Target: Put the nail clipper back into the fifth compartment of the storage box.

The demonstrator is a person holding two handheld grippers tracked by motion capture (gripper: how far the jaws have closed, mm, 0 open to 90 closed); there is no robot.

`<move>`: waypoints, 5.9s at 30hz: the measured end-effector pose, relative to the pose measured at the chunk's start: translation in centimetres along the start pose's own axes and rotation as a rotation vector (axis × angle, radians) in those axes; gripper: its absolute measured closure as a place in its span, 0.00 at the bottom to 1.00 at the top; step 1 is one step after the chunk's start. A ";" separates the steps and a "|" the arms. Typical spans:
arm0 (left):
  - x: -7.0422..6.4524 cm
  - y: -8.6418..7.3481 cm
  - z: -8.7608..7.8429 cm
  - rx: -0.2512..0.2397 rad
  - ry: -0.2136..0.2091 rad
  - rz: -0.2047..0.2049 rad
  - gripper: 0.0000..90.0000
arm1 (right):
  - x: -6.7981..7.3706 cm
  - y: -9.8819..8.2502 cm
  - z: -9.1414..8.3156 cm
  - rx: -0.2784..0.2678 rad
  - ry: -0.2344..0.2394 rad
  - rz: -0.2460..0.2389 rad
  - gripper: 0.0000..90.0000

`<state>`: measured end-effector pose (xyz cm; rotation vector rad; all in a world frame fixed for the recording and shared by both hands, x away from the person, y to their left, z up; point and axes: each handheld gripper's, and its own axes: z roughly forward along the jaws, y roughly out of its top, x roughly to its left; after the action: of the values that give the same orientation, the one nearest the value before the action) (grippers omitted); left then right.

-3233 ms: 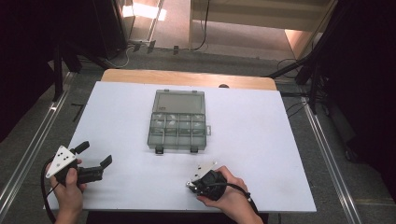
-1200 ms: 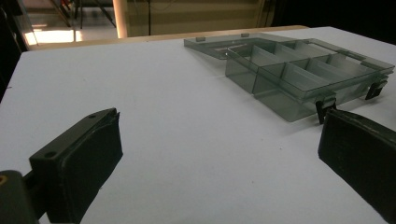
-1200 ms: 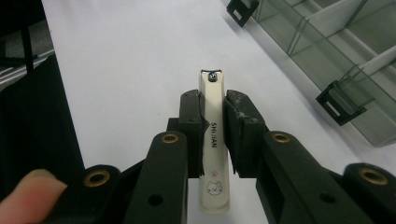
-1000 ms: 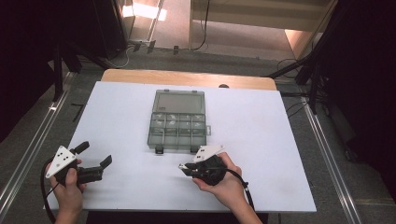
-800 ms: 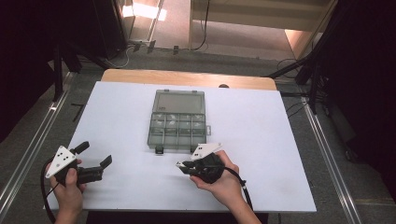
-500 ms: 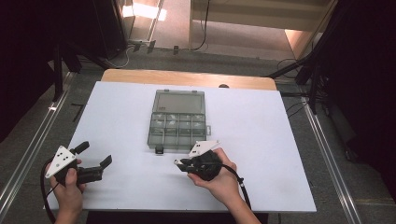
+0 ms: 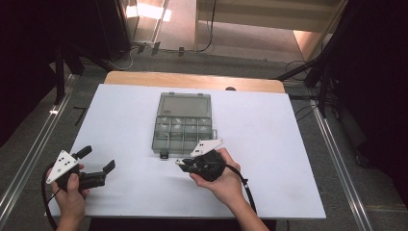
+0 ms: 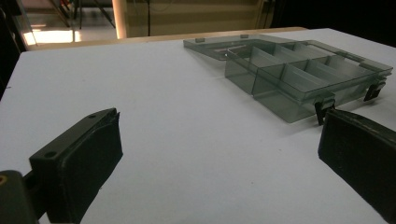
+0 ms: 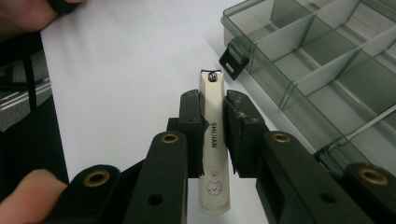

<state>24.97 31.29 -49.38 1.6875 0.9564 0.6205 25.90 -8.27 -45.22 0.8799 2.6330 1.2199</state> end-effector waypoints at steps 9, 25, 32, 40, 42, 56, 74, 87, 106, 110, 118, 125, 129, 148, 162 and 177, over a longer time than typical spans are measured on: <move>0.0 0.0 0.0 0.000 -0.001 0.000 0.00 | -0.2 0.9 0.3 -0.021 0.005 0.013 0.88; 0.0 0.0 0.0 -0.001 -0.002 0.000 0.00 | -0.7 2.2 0.8 -0.041 0.006 0.016 0.88; 0.0 0.0 0.0 -0.002 -0.003 -0.002 0.00 | -0.9 2.9 1.1 -0.049 0.006 0.019 0.88; 0.0 0.0 0.0 0.000 -0.003 0.000 0.00 | -1.0 3.5 1.5 -0.059 0.006 0.024 0.88; 0.0 0.0 0.0 -0.001 -0.004 -0.001 0.00 | -1.2 3.6 1.7 -0.064 0.009 0.035 0.88; 0.0 0.0 0.0 -0.001 -0.006 0.000 0.00 | -1.9 4.1 2.6 -0.091 0.000 0.068 0.88; 0.0 0.0 0.0 -0.002 -0.008 -0.001 0.00 | -2.3 5.2 5.0 -0.107 -0.013 0.100 0.88; 0.0 0.0 0.0 -0.003 -0.011 -0.002 0.00 | -2.3 6.3 6.9 -0.122 -0.030 0.112 0.88; 0.1 0.0 0.0 -0.004 -0.013 -0.008 0.00 | -3.1 7.2 9.6 -0.153 -0.074 0.172 0.88; 0.1 0.0 0.0 -0.006 -0.013 -0.009 0.00 | -3.3 7.2 9.7 -0.157 -0.089 0.188 0.88; 0.1 0.0 0.0 -0.003 -0.013 -0.009 0.00 | -3.4 7.0 10.0 -0.141 -0.111 0.225 0.87; 0.1 0.0 0.0 -0.004 -0.013 -0.009 0.00 | -3.8 6.7 9.3 -0.163 -0.073 0.255 0.58; 0.1 0.0 0.0 -0.003 -0.012 -0.008 0.00 | -4.3 6.1 8.2 -0.194 -0.029 0.255 0.38; 0.0 0.1 0.1 0.001 -0.010 -0.003 0.00 | -4.7 2.6 3.8 -0.257 -0.075 0.231 0.00; 0.0 0.0 0.1 0.004 -0.008 0.002 0.00 | -5.3 -0.3 0.6 -0.289 -0.111 0.230 0.00; 0.0 0.0 0.1 0.005 -0.003 0.002 0.00 | -6.2 -3.4 -2.2 -0.322 -0.143 0.244 0.00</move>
<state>25.05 31.22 -49.38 1.6936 0.9548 0.6175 28.69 -14.88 -47.06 1.1967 2.1833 1.5174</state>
